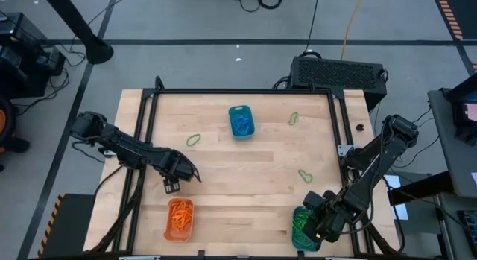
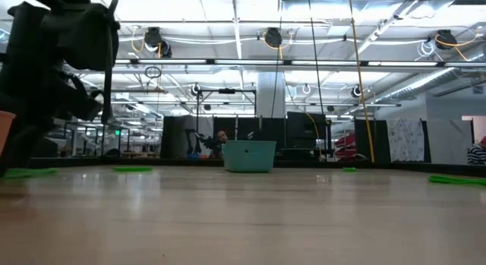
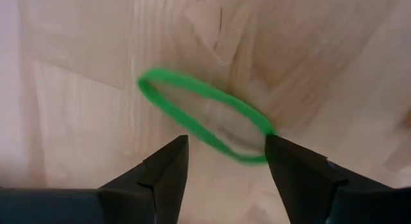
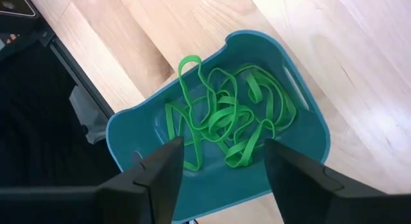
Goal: Sort rubber bands into baskets
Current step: Put the green rubber band into the bottom bin
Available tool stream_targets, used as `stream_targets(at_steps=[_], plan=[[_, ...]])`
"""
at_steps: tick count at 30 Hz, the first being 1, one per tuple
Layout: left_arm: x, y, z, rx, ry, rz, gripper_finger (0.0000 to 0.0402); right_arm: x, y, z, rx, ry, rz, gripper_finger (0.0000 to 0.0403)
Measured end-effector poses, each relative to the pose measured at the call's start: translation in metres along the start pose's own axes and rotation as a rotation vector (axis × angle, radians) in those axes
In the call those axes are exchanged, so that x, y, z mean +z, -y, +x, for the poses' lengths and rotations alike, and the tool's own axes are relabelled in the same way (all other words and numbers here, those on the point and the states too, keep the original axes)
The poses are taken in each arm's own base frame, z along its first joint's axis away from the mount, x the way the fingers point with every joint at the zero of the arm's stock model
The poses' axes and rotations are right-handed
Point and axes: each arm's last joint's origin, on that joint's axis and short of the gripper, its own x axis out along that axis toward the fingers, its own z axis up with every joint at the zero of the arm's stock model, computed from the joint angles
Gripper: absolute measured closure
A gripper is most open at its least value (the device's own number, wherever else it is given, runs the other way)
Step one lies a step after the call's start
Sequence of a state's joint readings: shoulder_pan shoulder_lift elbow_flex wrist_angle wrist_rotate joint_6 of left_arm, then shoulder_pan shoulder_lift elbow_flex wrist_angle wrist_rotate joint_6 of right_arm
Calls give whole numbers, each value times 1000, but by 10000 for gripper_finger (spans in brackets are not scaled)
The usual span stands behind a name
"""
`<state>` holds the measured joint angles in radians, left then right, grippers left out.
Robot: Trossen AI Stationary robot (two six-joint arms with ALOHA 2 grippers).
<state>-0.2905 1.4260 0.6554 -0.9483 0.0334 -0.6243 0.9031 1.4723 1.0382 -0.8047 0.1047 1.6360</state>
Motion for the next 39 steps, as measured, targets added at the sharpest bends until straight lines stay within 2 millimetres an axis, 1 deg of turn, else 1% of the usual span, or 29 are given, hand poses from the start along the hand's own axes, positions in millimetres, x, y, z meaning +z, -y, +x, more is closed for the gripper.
stream_targets(at_steps=[6,8,9,11,13,15,16,17,21,24,30,35,39], plan=[[-4,-2,11,-18,-2,2,186,0,-2,0,25,-3,23,199],[-4,-3,11,-5,4,5,195,0,-3,0,27,-4,35,199],[-4,-3,11,-3,6,6,206,0,-3,0,29,-5,40,199],[-3,-3,11,-6,6,7,243,0,-3,0,29,-9,53,199],[-3,-2,11,-18,0,20,296,0,-3,0,33,-15,67,199],[-4,-2,11,-19,-3,46,356,0,-4,0,39,-40,93,200],[-4,-2,11,-12,-1,65,378,0,-5,0,43,-50,108,200],[-4,-2,11,2,7,89,388,0,-5,0,48,-59,124,200],[-3,6,2,42,65,171,397,3,-11,0,108,-67,154,200],[3,16,-14,47,179,211,398,6,-17,-1,166,-63,149,200],[3,27,-43,25,320,275,400,17,-25,-2,248,-37,119,200],[2,36,-61,-36,438,340,400,28,-30,-2,301,28,51,200],[7,45,-75,-116,591,403,401,40,-35,-4,348,149,-74,200]])
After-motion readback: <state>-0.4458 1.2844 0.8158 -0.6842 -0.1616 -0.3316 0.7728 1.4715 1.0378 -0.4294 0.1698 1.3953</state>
